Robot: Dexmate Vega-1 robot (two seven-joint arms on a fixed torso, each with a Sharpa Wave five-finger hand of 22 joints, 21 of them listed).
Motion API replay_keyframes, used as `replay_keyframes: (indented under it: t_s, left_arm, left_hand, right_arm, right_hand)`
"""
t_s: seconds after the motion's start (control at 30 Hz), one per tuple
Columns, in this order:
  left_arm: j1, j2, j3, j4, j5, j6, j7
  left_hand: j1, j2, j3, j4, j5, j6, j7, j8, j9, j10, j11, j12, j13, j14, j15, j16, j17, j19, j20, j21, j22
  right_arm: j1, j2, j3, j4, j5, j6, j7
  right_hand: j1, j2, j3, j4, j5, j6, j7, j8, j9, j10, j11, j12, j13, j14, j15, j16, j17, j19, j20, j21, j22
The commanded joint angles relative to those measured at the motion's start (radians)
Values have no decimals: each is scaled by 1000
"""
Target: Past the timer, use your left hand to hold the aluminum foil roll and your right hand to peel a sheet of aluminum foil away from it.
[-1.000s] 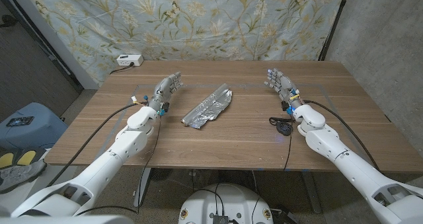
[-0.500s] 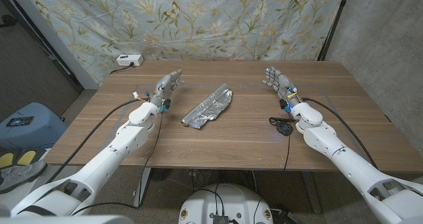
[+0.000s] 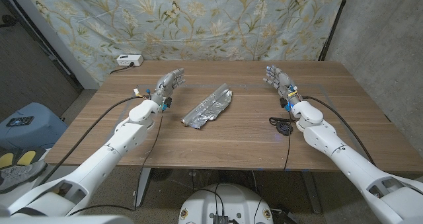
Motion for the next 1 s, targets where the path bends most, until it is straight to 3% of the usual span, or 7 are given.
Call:
replay_keyframes:
  t_s: [0.03,0.37,0.73,1.0]
  left_arm:
    - [27,46,2,-94,43,52,55]
    - [41,103,0,-201,86,159,123]
    - [43,131,17,-294,166,238,195]
    - [31,135,40,-369,224,359,263]
  left_hand:
    - [17,-8,0,-7,9,-1,10,0,4,18,5,12,3,20,9,12,2,4,4,2,2]
    - [58,-37,-11,-11,31,26,57,5,3,64,26,28,14,78,11,28,9,34,22,11,6]
    - [104,-53,-27,-9,51,76,70,17,4,124,27,51,29,157,5,59,24,80,38,30,11]
    - [135,-62,-41,-8,65,114,72,25,5,177,22,73,43,215,-1,87,38,112,47,46,16]
  right_arm:
    - [4,-7,-1,0,-7,9,7]
    - [-2,-10,2,-1,-8,20,9]
    - [-13,-17,10,-4,-3,36,17]
    - [14,-21,8,31,-1,46,57]
  right_hand:
    - [6,0,7,-2,1,5,1,2,5,5,1,5,3,0,-21,7,-1,10,-23,-6,2]
    - [6,0,9,-5,1,3,1,2,5,4,1,4,2,-3,-20,6,-5,10,-22,-10,2]
    - [6,1,10,-8,0,2,1,1,5,3,2,4,1,-5,-21,7,-7,11,-22,-14,2]
    - [7,2,9,-11,-1,2,0,1,5,2,2,4,1,-6,-20,8,-9,12,-22,-17,2]
